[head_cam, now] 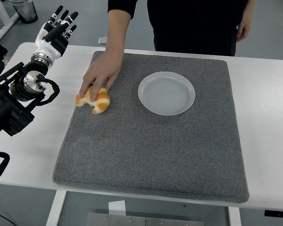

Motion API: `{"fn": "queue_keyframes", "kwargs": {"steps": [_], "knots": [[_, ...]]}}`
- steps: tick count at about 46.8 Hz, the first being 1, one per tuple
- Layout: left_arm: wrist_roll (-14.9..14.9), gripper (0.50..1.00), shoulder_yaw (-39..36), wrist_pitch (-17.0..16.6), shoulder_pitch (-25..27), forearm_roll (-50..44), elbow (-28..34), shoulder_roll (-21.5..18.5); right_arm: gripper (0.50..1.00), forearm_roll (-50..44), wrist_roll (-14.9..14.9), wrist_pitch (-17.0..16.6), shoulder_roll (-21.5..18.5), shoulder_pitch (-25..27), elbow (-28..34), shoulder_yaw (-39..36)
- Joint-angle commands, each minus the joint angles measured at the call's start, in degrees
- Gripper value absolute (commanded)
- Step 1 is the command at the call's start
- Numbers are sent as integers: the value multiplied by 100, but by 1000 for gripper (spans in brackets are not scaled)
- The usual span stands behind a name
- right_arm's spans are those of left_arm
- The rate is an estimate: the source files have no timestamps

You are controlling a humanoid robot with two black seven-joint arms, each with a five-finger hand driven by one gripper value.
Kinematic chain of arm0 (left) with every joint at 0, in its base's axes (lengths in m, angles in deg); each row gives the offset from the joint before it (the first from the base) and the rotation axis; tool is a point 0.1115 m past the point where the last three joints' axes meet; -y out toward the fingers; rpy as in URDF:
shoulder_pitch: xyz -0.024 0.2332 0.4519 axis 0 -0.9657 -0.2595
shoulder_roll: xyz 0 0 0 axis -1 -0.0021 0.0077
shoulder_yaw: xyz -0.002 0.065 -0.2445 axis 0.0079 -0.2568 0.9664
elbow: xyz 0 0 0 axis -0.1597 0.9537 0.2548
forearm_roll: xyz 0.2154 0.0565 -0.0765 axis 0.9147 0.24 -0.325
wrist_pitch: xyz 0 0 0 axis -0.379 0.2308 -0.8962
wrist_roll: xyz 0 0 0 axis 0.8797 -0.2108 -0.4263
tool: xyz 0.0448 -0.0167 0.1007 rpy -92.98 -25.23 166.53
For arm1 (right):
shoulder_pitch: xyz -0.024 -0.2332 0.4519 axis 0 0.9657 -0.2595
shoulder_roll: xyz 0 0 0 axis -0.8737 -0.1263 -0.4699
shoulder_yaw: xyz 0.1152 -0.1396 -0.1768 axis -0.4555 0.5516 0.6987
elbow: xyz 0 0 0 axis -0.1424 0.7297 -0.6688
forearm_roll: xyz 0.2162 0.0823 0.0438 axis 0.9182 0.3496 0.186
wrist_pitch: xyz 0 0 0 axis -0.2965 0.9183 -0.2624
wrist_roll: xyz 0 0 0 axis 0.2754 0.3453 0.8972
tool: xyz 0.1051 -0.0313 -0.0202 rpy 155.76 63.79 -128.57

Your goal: Place the bread on the plate

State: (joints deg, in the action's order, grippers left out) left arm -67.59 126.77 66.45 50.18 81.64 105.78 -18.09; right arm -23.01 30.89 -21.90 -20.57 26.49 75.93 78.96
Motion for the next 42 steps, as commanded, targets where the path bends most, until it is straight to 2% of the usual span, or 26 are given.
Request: {"fn": "queue_keyframes", "kwargs": {"steps": [1, 42], "knots": [[-8, 996, 1, -7, 19, 9, -5, 0, 952, 8, 0, 0, 0, -1, -2, 9], [1, 996, -26, -25, 54, 53, 3, 9, 952, 17, 0, 26, 0, -2, 7, -18]]}}
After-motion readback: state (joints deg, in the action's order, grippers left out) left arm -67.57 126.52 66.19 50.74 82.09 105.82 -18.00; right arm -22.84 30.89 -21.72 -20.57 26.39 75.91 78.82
